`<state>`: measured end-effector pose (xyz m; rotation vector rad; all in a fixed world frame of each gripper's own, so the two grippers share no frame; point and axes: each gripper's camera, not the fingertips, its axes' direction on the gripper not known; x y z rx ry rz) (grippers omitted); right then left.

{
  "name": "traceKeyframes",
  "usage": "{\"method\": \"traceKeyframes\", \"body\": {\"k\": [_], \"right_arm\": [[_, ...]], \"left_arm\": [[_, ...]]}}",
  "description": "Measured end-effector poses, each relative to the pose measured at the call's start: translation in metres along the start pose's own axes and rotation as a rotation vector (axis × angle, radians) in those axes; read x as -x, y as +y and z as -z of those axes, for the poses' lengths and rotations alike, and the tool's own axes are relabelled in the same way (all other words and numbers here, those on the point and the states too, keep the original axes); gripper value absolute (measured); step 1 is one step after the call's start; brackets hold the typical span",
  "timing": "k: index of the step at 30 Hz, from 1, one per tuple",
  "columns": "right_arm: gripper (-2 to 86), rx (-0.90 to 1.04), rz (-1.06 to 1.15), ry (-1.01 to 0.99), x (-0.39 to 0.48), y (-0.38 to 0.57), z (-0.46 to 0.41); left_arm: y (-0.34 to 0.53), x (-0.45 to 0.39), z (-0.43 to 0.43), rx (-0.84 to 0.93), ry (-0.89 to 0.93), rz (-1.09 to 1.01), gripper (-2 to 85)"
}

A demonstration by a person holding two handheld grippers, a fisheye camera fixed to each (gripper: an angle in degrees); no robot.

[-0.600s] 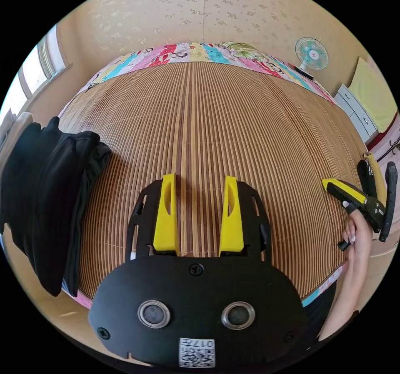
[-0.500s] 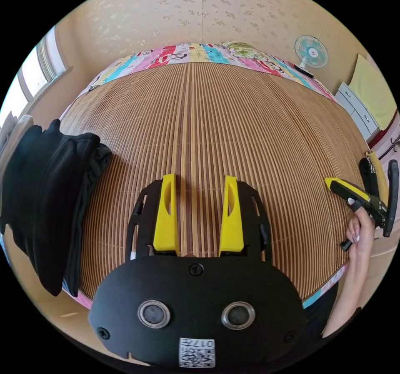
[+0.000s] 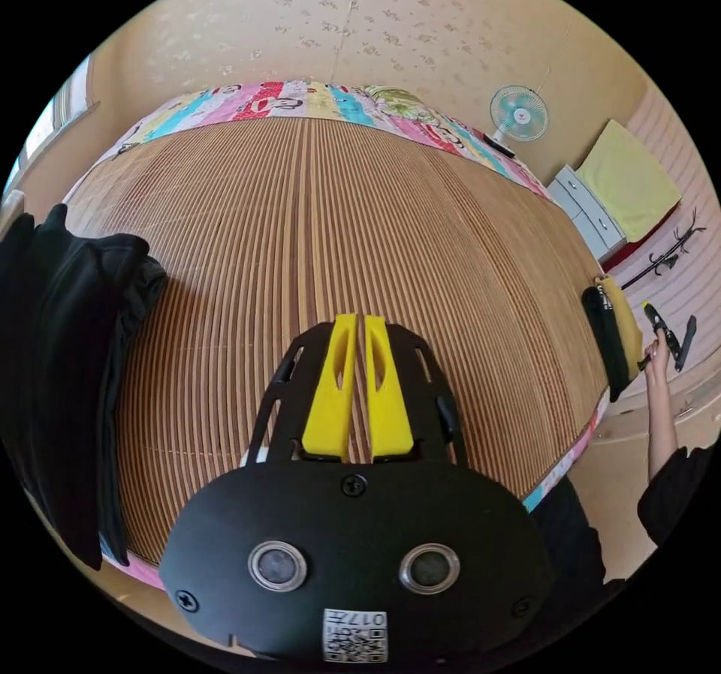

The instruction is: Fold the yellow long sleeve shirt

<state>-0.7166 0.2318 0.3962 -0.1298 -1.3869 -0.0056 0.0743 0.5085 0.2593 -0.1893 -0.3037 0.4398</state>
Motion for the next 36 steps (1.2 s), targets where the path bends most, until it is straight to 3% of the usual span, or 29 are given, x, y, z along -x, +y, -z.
{"method": "traceKeyframes", "body": {"k": [3,6,8,10,13,17,20,23,27,30,36], "right_arm": [[5.3,0.172,-0.076,0.133,-0.086,-0.023,-0.013],[7.4,0.443,-0.161,-0.020,-0.142,-0.018,-0.059],[6.0,0.491,-0.204,-0.099,-0.155,-0.005,-0.073],[3.4,0.552,-0.421,-0.208,-0.184,-0.021,-0.060],[1.9,0.439,-0.399,-0.362,-0.184,-0.065,-0.007],[1.0,0.313,-0.265,-0.631,-0.161,-0.129,0.077],[0.8,0.247,-0.132,-0.702,-0.136,-0.175,0.142],[0.7,0.100,-0.082,-0.909,-0.125,-0.214,0.207],[0.7,-0.116,0.035,-1.225,-0.105,-0.256,0.297],[0.6,-0.198,0.177,-1.369,-0.072,-0.274,0.353],[0.7,-0.328,0.365,-1.692,0.006,-0.273,0.436]], "left_arm": [[-0.005,-0.030,0.037,-0.017,0.032,-0.020,-0.3],[-0.022,-0.078,0.069,-0.009,0.095,-0.034,0.2],[-0.038,-0.118,0.087,0.001,0.337,0.006,0.2],[-0.051,-0.157,0.099,0.020,0.455,-0.005,-0.2],[-0.073,-0.228,0.141,-0.047,0.551,-0.147,-0.7],[-0.112,-0.292,0.190,-0.063,0.698,-0.163,-0.9],[-0.134,-0.325,0.230,-0.123,0.697,-0.191,-0.9],[-0.157,-0.352,0.263,-0.111,0.610,-0.230,-0.8],[-0.181,-0.376,0.294,-0.085,0.570,-0.329,0.4],[-0.194,-0.378,0.320,-0.127,0.651,-0.334,8.3],[-0.220,-0.347,0.382,-0.294,0.660,-0.346,15.1]]}}
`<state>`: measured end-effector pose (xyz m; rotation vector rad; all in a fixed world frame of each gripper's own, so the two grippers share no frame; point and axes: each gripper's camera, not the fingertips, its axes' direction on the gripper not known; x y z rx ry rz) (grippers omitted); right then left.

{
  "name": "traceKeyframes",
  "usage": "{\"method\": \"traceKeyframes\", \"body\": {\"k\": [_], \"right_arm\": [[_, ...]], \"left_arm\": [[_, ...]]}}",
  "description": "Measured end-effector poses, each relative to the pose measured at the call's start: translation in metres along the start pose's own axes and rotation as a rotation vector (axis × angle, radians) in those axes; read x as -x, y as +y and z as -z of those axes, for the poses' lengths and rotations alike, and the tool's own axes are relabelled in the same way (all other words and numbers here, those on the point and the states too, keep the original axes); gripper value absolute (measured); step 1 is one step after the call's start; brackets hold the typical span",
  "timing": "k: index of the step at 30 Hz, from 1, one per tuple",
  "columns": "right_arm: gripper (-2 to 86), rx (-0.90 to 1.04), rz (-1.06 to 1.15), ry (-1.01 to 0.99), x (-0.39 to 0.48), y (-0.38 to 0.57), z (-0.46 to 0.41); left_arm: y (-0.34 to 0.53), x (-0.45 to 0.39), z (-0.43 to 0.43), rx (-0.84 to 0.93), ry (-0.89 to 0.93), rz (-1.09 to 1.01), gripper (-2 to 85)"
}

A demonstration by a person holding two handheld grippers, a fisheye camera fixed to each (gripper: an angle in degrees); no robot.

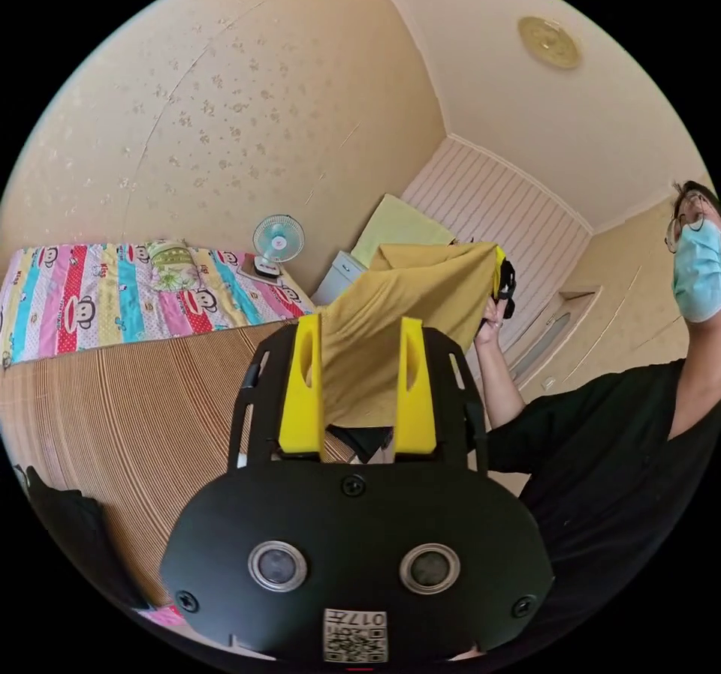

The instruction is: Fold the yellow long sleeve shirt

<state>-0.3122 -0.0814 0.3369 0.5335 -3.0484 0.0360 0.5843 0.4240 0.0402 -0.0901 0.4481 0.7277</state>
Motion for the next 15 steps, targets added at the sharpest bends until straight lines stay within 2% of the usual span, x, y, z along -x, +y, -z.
{"method": "traceKeyframes", "body": {"k": [3,5,6,10,12,15], "right_arm": [[0.7,0.015,0.002,0.003,0.017,-0.005,-0.049],[0.7,-0.010,-0.047,-0.029,0.011,-0.003,-0.074],[0.8,-0.040,-0.084,-0.074,0.003,0.001,-0.092],[0.8,-0.158,-0.168,-0.298,-0.015,0.017,-0.155],[0.8,-0.182,-0.176,-0.396,-0.015,0.020,-0.187],[1.0,-0.149,-0.164,-0.454,-0.008,0.016,-0.242]], "left_arm": [[-0.015,0.014,0.010,0.098,0.081,-0.024,16.3],[-0.012,0.030,-0.013,0.297,0.336,0.018,15.5],[-0.008,0.033,-0.019,0.333,0.387,0.039,15.3],[0.014,0.027,-0.021,0.238,0.643,0.073,13.7],[0.012,0.019,-0.024,0.233,0.652,0.078,12.8],[0.001,0.001,-0.030,0.271,0.610,0.034,5.3]]}}
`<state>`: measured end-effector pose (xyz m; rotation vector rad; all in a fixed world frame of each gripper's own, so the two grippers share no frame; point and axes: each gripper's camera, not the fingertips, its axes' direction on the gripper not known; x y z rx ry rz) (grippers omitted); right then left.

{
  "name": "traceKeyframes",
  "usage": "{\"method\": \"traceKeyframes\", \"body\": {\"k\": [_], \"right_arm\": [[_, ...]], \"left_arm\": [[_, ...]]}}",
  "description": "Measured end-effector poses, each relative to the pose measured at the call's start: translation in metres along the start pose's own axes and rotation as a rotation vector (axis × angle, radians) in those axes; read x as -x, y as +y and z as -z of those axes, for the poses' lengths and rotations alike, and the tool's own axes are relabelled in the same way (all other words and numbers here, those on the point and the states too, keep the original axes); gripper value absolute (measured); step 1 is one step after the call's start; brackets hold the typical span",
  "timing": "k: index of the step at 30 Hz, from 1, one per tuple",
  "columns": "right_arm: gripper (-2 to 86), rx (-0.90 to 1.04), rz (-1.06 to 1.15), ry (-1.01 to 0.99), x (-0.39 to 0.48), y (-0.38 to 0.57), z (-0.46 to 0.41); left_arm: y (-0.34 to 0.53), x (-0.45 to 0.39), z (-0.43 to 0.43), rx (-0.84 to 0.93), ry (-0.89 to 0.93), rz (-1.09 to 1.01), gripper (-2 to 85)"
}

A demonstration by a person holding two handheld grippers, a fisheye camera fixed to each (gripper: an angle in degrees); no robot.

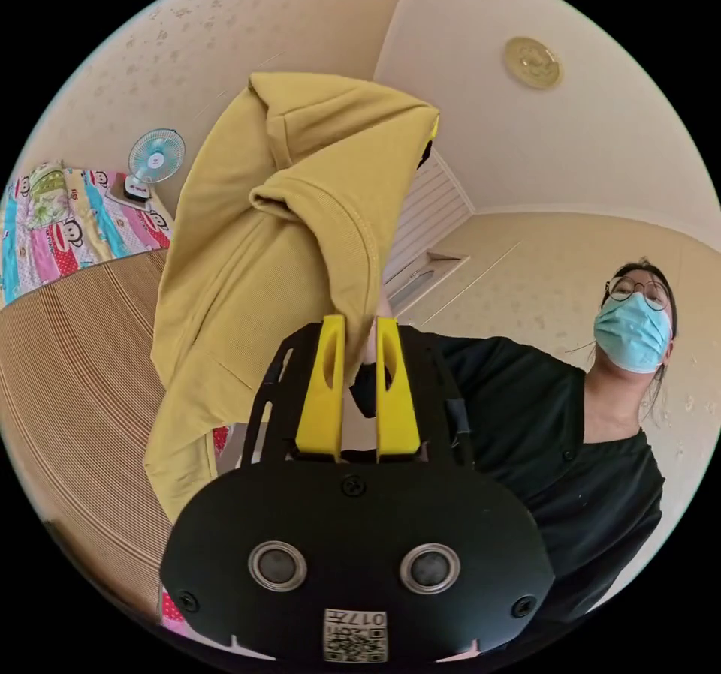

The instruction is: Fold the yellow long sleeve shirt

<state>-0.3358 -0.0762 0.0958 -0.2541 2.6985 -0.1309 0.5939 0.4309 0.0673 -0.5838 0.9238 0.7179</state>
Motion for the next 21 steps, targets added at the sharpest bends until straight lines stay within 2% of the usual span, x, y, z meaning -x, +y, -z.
{"method": "traceKeyframes", "body": {"k": [3,5,7,10,12,14,16,19,21], "right_arm": [[1.5,0.078,-0.010,0.097,-0.020,-0.003,-0.041],[2.1,0.171,-0.047,0.202,-0.035,-0.004,-0.062],[3.2,0.346,-0.085,0.353,-0.054,0.004,-0.092],[6.3,0.587,-0.155,0.583,-0.076,0.033,-0.127],[7.6,0.667,-0.135,0.680,-0.075,0.057,-0.139],[7.7,0.640,-0.109,0.725,-0.065,0.077,-0.136],[8.3,0.577,-0.143,0.751,-0.049,0.098,-0.123],[9.7,0.501,-0.113,0.702,-0.017,0.133,-0.116],[11.6,0.549,-0.125,0.676,-0.007,0.162,-0.126]], "left_arm": [[-0.013,-0.032,0.008,-0.084,0.126,-0.141,1.8],[-0.029,-0.064,0.021,-0.155,0.065,-0.249,0.8],[-0.042,-0.079,0.030,-0.210,0.044,-0.306,0.4],[-0.066,-0.076,0.040,-0.337,0.102,-0.281,-0.1],[-0.078,-0.075,0.034,-0.343,-0.015,-0.278,-0.2],[-0.087,-0.062,0.021,-0.346,-0.196,-0.190,-0.3],[-0.089,-0.046,0.005,-0.311,-0.293,-0.134,-0.4],[-0.084,-0.022,-0.026,-0.285,-0.342,-0.072,-0.5],[-0.081,-0.012,-0.042,-0.299,-0.339,-0.042,-0.5]]}}
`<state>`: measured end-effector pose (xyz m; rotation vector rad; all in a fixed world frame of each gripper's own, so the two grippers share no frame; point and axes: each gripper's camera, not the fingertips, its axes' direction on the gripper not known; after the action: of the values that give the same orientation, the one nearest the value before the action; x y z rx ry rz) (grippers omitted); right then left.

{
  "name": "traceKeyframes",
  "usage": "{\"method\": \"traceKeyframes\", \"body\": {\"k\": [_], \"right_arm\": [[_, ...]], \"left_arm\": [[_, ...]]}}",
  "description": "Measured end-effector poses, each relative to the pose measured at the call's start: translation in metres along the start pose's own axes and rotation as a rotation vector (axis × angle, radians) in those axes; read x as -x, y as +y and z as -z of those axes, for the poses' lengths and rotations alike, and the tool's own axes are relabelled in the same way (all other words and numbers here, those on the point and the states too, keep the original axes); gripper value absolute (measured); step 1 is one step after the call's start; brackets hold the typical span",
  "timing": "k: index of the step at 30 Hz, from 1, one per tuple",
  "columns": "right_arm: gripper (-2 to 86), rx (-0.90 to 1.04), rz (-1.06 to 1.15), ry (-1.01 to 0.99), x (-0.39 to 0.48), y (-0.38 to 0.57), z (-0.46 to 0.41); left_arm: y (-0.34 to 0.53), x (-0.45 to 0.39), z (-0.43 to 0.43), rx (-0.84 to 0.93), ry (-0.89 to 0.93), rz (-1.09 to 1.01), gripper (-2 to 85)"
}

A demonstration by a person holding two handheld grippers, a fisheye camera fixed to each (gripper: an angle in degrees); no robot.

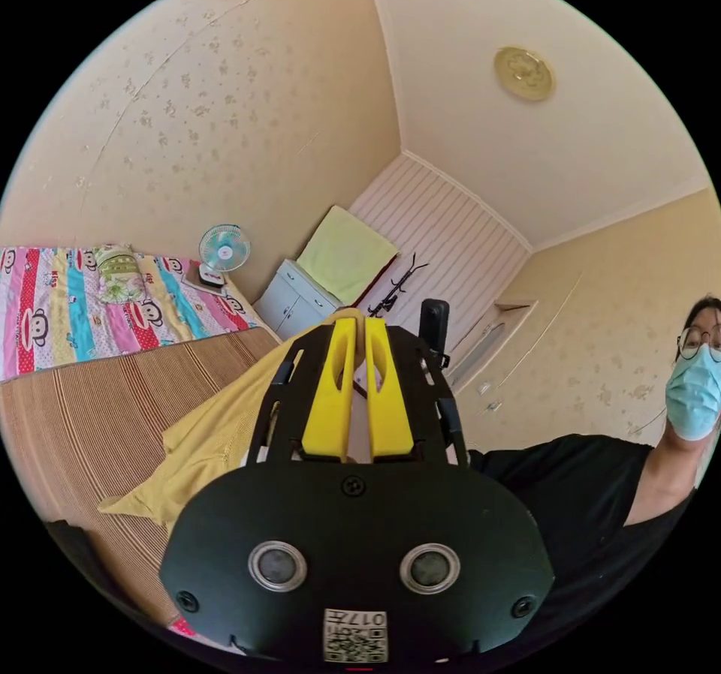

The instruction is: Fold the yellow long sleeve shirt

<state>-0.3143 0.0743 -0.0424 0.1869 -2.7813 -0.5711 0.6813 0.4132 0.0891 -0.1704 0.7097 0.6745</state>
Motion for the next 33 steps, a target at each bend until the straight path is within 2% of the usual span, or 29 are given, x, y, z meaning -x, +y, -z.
{"method": "traceKeyframes", "body": {"k": [5,10,14,17,21,25,29,30,33], "right_arm": [[13.9,0.060,0.039,0.190,0.034,0.057,-0.063],[5.3,0.006,0.112,0.504,0.076,0.060,-0.094],[4.4,-0.082,0.151,0.531,0.081,0.031,-0.073],[4.1,-0.130,0.194,0.512,0.085,0.004,-0.060],[4.0,-0.195,0.254,0.575,0.103,-0.026,-0.062],[4.0,-0.253,0.276,0.609,0.123,-0.055,-0.063],[4.1,-0.340,0.225,0.679,0.137,-0.075,-0.063],[4.1,-0.365,0.212,0.709,0.141,-0.080,-0.064],[4.2,-0.393,0.202,0.706,0.147,-0.091,-0.067]], "left_arm": [[0.006,-0.016,-0.040,0.001,0.052,-0.007,-0.1],[0.000,-0.039,-0.045,0.009,0.043,-0.084,3.0],[0.001,-0.045,-0.022,0.042,0.054,-0.132,10.2],[0.024,-0.047,-0.013,0.070,-0.052,-0.138,11.0],[0.062,-0.042,0.000,0.002,-0.108,-0.106,11.2],[0.088,-0.028,-0.030,0.090,-0.061,-0.036,12.8],[0.108,-0.046,-0.070,0.122,-0.028,-0.059,15.8],[0.110,-0.051,-0.074,0.117,-0.044,-0.065,15.9],[0.119,-0.066,-0.086,0.060,-0.261,-0.087,16.8]]}}
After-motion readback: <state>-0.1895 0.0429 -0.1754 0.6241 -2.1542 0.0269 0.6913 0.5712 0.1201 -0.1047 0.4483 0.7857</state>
